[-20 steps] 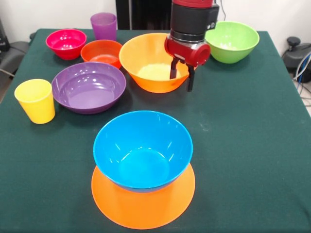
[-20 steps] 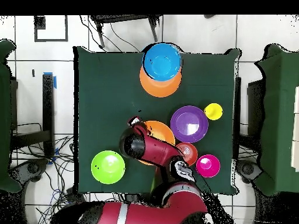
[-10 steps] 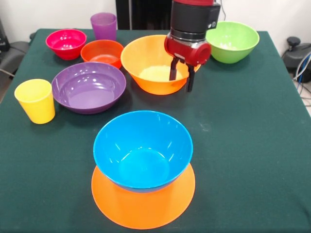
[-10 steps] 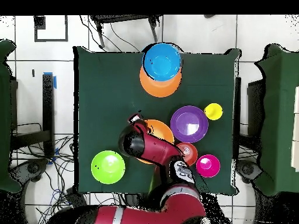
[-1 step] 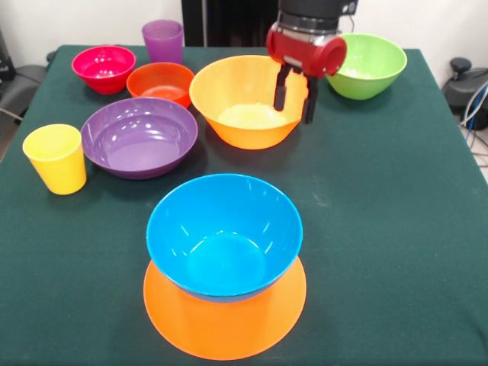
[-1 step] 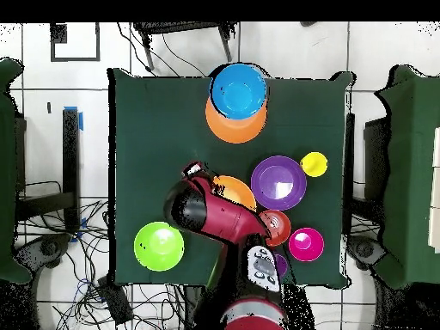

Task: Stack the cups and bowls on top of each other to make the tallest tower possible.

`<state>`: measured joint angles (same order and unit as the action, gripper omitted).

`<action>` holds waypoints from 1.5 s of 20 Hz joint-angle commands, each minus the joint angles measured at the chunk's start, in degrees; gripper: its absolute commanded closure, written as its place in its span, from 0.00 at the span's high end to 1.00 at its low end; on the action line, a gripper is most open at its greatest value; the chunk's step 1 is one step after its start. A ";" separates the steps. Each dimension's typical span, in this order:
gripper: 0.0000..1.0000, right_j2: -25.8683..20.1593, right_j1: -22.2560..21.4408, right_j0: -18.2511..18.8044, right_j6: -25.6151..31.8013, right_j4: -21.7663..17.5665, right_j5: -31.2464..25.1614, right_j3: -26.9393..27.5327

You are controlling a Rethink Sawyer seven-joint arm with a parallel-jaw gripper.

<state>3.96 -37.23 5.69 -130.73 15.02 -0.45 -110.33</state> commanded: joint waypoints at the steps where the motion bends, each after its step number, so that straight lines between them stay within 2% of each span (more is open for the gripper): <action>1: 1.00 -1.27 -4.23 -1.41 -8.70 2.92 -11.02 -0.90; 5: 1.00 -2.28 -4.94 -2.84 -12.08 4.90 -10.31 -4.90; 10: 1.00 -2.96 -3.55 -7.51 -19.38 10.07 -3.05 -10.90; 15: 1.00 -1.34 -3.38 -12.56 -22.90 14.95 -0.52 -13.08; 18: 1.00 -1.25 -2.61 -14.29 -24.50 16.50 1.21 -13.72; 21: 1.00 -1.94 -1.55 -14.75 -25.93 16.46 3.58 -14.26; 30: 1.00 -3.75 2.11 -14.03 -30.51 12.29 11.46 -16.40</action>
<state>5.18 -39.91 -8.92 -148.71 28.33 6.17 -122.65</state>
